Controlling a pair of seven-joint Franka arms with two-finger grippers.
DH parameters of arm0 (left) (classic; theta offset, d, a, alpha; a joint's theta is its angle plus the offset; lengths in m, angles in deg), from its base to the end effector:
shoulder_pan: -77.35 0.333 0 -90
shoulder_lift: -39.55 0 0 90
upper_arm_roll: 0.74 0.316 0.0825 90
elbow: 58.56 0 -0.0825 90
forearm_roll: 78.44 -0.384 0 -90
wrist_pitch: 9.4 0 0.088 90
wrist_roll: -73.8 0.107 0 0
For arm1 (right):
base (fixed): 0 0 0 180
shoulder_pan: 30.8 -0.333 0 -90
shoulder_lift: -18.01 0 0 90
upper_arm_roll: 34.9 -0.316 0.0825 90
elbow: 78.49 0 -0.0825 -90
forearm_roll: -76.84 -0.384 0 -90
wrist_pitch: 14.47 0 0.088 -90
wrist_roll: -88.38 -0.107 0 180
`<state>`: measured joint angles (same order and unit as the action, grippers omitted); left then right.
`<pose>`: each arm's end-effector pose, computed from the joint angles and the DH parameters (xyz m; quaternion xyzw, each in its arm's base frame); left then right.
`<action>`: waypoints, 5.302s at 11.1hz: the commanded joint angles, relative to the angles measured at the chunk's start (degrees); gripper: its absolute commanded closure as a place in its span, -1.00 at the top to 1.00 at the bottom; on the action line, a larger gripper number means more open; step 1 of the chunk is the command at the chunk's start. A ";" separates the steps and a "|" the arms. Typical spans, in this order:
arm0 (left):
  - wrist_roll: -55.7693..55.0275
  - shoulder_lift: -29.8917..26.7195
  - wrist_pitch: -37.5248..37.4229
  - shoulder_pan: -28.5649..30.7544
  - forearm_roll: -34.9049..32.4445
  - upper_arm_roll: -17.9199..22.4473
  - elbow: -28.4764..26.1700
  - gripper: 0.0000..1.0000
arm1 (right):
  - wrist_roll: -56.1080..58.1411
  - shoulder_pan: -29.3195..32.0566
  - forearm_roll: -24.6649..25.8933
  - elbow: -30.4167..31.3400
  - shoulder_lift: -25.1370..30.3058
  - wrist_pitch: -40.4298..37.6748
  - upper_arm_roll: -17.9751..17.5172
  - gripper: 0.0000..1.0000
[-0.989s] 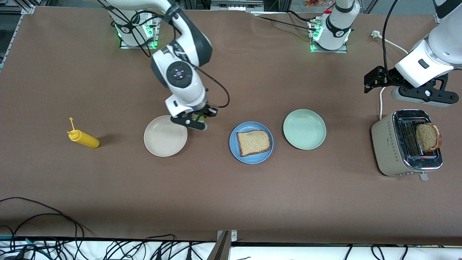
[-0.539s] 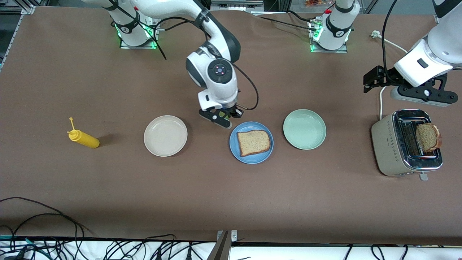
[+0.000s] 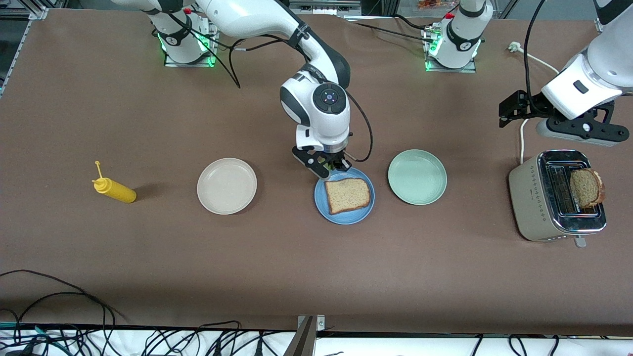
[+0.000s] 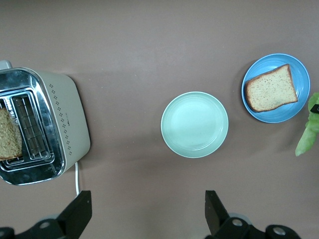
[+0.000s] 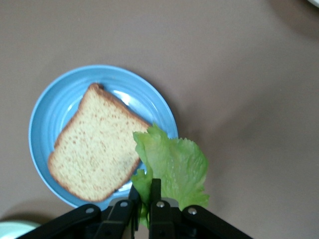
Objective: Make sandwich in blue plate with both arms
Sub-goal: 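Carry the lettuce leaf with the right gripper over the bread, then lower the lettuce onto the bread and open the right gripper, then move the right gripper to the yellow mustard bottle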
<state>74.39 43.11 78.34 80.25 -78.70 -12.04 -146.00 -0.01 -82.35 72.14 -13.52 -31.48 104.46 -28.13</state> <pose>0.5633 -0.0791 0.6079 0.9965 -0.0783 -0.0280 0.0019 0.5258 0.5677 0.2944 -0.9291 0.3673 -0.0232 0.0353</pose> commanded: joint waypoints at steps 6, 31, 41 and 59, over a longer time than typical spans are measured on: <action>-0.25 0.83 0.15 1.49 -0.53 0.40 0.16 1.00 | -11.63 1.45 -2.50 -8.54 -9.13 3.77 2.72 -1.00; 15.05 13.92 9.90 3.78 0.26 21.49 2.18 1.00 | 7.53 -1.88 -22.10 -10.56 -12.39 -3.43 18.80 1.00; 14.08 9.81 8.86 1.58 0.26 18.34 2.80 1.00 | 36.82 2.23 -21.94 -1.45 1.91 -10.47 18.46 1.00; 4.32 -0.57 -3.37 1.76 0.17 7.34 -1.41 1.00 | 111.38 37.74 -8.93 9.48 19.95 -27.24 8.43 1.00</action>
<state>79.43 45.39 75.33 81.62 -78.66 -4.44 -144.19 102.78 -48.25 61.45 -7.14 -15.98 79.97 -17.69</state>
